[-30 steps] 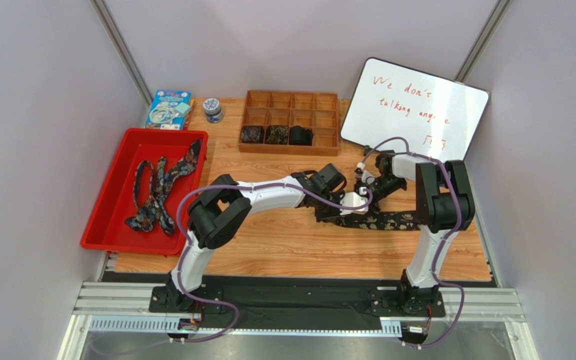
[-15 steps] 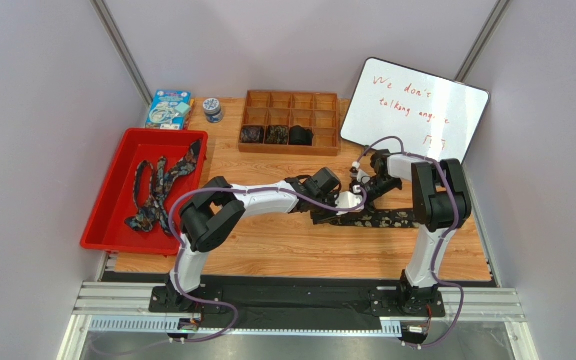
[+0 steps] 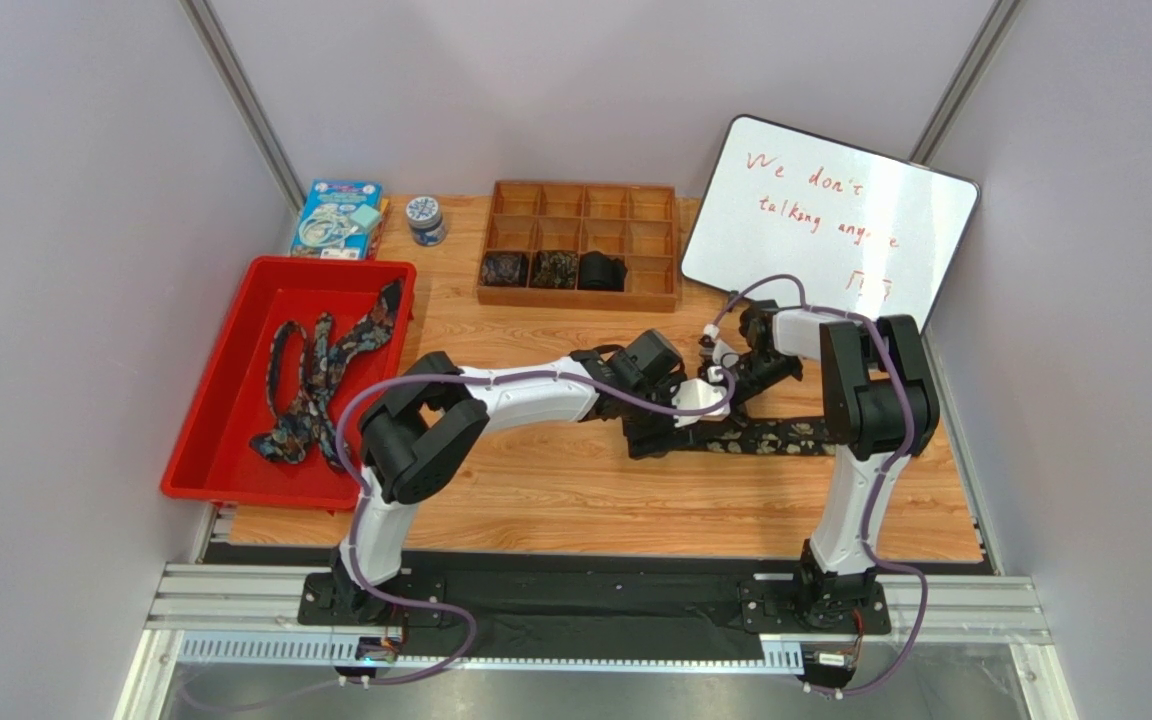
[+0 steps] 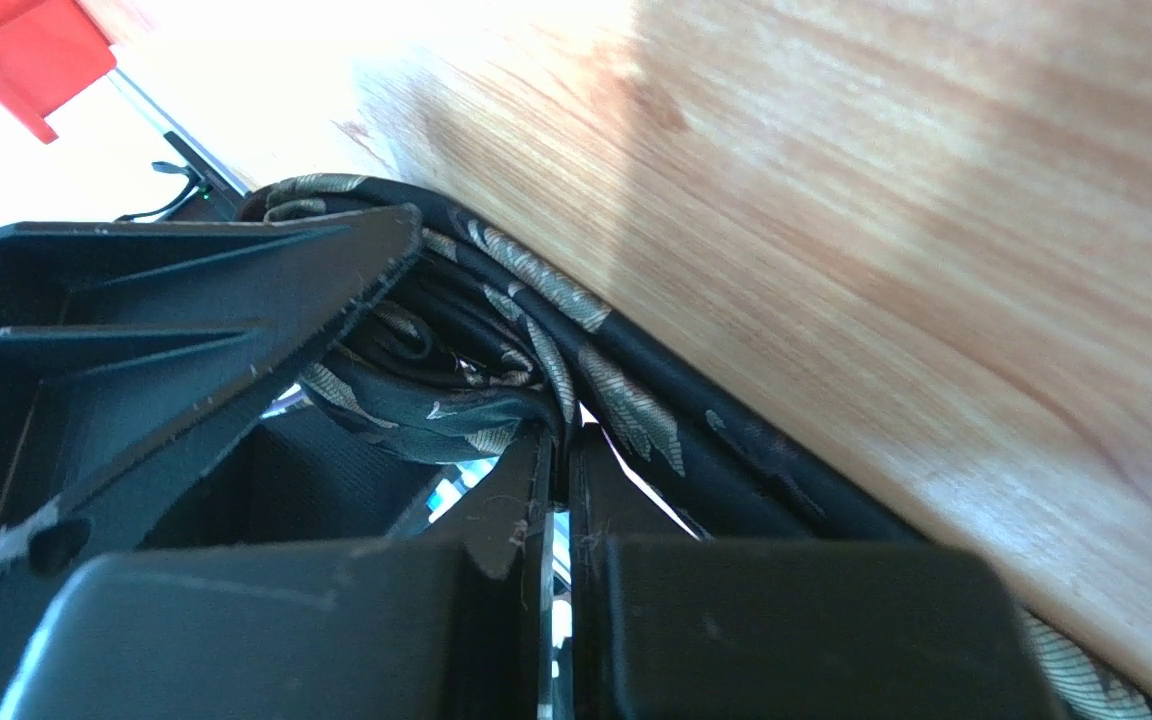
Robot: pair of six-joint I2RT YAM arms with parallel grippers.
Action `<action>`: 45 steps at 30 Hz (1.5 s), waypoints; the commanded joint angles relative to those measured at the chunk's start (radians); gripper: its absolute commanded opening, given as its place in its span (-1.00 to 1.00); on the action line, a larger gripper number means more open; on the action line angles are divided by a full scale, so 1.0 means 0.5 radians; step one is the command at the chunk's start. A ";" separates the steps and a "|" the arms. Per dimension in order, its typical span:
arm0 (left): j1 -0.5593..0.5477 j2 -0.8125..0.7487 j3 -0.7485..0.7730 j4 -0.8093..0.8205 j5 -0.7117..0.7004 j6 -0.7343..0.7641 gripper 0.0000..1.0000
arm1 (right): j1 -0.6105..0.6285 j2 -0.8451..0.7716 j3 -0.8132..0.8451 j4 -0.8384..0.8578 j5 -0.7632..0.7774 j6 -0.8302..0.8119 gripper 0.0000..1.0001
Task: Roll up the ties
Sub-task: Roll the tie at the center of the board.
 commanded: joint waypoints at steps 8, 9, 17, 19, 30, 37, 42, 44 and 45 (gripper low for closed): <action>-0.014 0.168 0.175 -0.045 -0.001 0.053 0.22 | 0.030 -0.068 0.060 0.047 -0.082 0.043 -1.00; -0.014 0.168 0.153 -0.045 -0.010 0.056 0.08 | 0.030 -0.065 0.060 0.044 -0.085 0.046 -1.00; -0.014 0.040 -0.025 0.057 0.005 0.081 -0.73 | 0.030 -0.126 0.081 -0.020 -0.125 0.049 -1.00; -0.014 0.046 -0.019 0.026 0.035 0.087 -0.87 | 0.036 -0.126 0.090 -0.017 -0.100 0.043 -1.00; 0.041 -0.086 -0.110 -0.044 0.112 0.197 -0.04 | 0.033 0.043 0.051 0.090 0.163 0.065 -1.00; 0.137 -0.249 -0.224 -0.054 0.146 0.234 0.25 | 0.033 0.104 0.035 0.099 0.265 0.065 -1.00; 0.146 -0.280 -0.258 -0.005 0.177 0.188 0.26 | 0.042 0.113 0.029 0.105 0.329 0.074 -1.00; 0.143 -0.292 -0.252 0.029 0.186 0.164 0.24 | 0.045 0.116 0.029 0.102 0.366 0.080 -1.00; 0.143 -0.298 -0.255 0.044 0.192 0.155 0.23 | 0.045 0.116 0.029 0.102 0.390 0.080 -1.00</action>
